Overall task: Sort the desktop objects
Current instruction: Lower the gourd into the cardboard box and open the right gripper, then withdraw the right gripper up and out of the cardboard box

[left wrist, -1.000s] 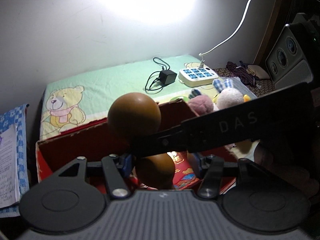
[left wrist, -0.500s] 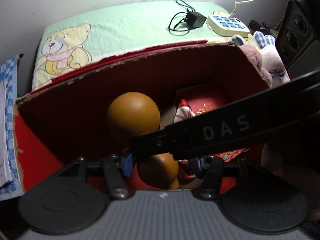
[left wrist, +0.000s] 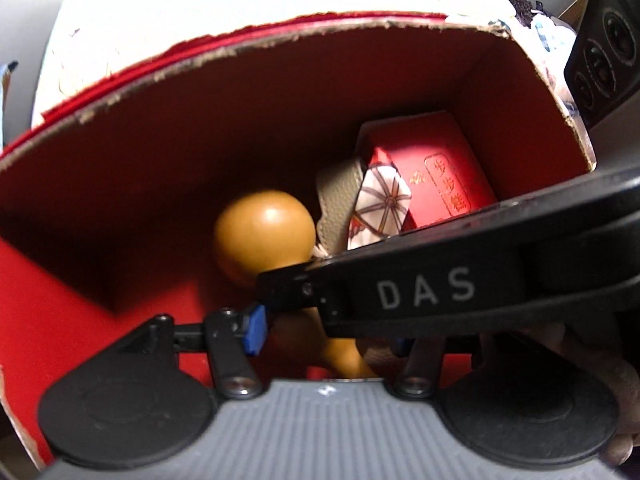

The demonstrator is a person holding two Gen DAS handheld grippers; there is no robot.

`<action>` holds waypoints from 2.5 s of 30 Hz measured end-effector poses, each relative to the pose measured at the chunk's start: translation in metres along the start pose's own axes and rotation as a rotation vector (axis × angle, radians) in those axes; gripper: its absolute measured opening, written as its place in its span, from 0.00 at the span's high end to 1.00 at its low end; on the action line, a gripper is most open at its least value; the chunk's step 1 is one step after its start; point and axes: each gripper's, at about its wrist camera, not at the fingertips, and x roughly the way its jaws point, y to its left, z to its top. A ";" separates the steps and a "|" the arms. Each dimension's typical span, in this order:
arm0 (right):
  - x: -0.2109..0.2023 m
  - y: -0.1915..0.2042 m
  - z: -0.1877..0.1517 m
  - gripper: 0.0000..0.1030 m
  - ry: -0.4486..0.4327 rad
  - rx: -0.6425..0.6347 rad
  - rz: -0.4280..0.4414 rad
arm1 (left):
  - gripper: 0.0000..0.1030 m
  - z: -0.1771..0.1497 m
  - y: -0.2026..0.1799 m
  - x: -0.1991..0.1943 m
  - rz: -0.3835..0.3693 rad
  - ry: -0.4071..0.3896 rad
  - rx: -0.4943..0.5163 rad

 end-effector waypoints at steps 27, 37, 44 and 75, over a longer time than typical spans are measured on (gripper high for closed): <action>-0.002 -0.001 0.003 0.67 -0.062 -0.033 -0.024 | 0.36 -0.015 -0.012 -0.005 0.037 -0.015 -0.008; -0.022 0.001 -0.003 0.68 -0.186 -0.032 -0.016 | 0.36 -0.017 -0.030 -0.009 0.058 -0.056 0.033; -0.040 0.000 -0.010 0.68 -0.238 -0.054 -0.061 | 0.36 -0.023 -0.040 -0.016 0.095 -0.096 0.050; -0.123 0.002 -0.093 0.66 -0.468 -0.187 0.095 | 0.40 -0.089 -0.079 -0.115 0.329 -0.434 -0.087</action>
